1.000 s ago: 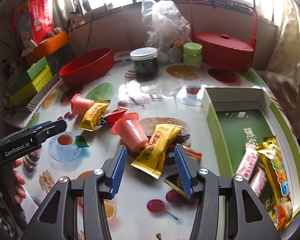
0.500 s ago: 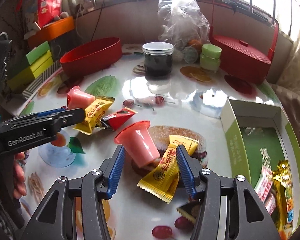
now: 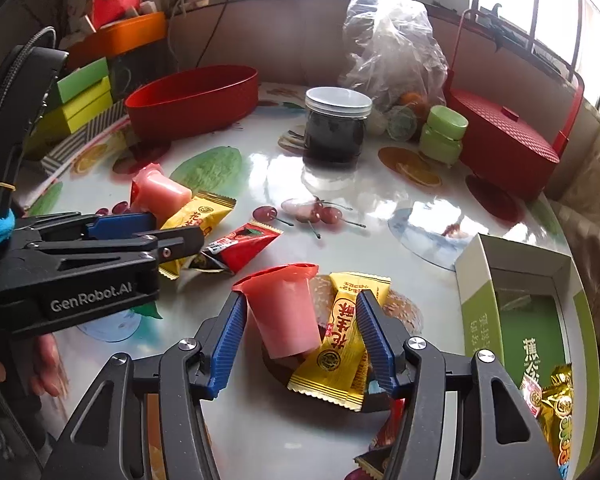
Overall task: Organize snacks
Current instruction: 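Grasp a yellow peanut-crisp bar with the left tool while the right tool grasps a pink jelly cup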
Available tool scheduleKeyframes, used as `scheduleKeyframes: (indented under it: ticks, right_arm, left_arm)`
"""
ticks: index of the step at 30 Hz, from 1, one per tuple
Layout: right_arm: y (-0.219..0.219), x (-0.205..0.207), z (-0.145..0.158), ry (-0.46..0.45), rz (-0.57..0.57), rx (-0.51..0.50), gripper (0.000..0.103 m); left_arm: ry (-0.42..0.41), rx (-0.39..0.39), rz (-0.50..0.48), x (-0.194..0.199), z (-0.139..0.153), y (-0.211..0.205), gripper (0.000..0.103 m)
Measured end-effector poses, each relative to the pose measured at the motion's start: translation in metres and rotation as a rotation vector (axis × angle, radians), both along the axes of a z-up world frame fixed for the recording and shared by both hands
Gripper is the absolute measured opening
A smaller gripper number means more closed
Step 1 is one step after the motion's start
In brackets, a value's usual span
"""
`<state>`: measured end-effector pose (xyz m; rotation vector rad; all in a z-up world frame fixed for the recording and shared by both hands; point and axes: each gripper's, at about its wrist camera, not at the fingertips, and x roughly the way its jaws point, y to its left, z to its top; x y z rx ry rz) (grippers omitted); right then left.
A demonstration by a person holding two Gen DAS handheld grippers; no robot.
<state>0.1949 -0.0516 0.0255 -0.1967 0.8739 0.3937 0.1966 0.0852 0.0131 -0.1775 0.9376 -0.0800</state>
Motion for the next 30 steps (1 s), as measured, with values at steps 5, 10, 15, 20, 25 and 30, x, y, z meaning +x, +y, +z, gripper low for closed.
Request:
scheduleKeyframes:
  ticks: [5, 10, 15, 20, 25, 30]
  right_arm:
    - [0.006, -0.001, 0.0, -0.008, 0.022, -0.019, 0.057]
    - [0.007, -0.001, 0.0, -0.017, 0.022, -0.017, 0.05]
    - [0.005, -0.003, 0.001, -0.011, 0.034, 0.018, 0.038]
    - [0.006, -0.002, 0.001, -0.011, 0.034, 0.017, 0.04]
    - [0.011, -0.001, -0.001, -0.022, 0.033, -0.016, 0.045]
    - [0.017, 0.0, -0.002, -0.035, 0.037, -0.065, 0.048]
  left_arm:
    - [0.0, 0.0, -0.01, 0.003, 0.0, -0.001, 0.054]
    - [-0.004, 0.008, -0.005, 0.003, 0.0, -0.002, 0.053]
    - [-0.005, 0.017, 0.001, 0.004, 0.0, -0.001, 0.047]
    - [-0.002, 0.034, -0.003, 0.006, 0.0, -0.003, 0.047]
    - [0.006, 0.052, 0.0, 0.01, 0.0, -0.006, 0.047]
    - [-0.003, 0.097, -0.014, 0.009, -0.001, -0.012, 0.047]
